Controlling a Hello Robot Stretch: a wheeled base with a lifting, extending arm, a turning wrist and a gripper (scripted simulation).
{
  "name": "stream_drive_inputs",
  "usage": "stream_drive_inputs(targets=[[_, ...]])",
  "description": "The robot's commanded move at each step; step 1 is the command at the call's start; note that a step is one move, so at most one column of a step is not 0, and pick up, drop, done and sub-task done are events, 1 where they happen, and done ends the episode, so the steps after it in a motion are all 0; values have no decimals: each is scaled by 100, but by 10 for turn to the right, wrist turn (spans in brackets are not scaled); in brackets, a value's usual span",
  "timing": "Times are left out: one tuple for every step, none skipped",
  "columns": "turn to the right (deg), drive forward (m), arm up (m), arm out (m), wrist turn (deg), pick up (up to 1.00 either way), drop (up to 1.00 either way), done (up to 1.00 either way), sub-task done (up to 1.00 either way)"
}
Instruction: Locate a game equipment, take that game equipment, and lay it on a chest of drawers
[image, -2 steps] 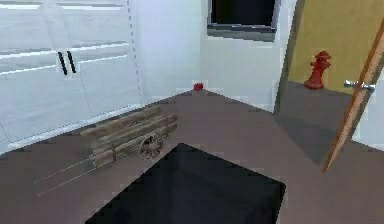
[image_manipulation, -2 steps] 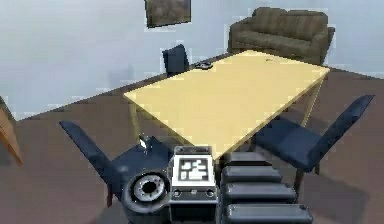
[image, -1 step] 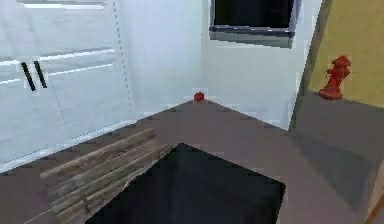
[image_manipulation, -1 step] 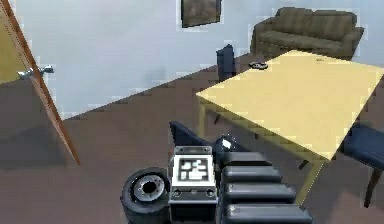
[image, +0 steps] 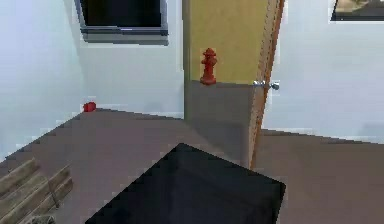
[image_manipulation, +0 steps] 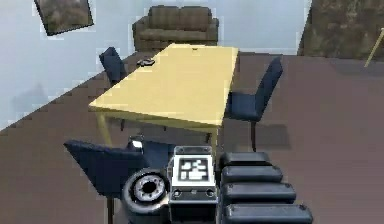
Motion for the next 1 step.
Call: stream_drive_inputs(targets=[[0,100,0,0,0,0,0,0,0]])
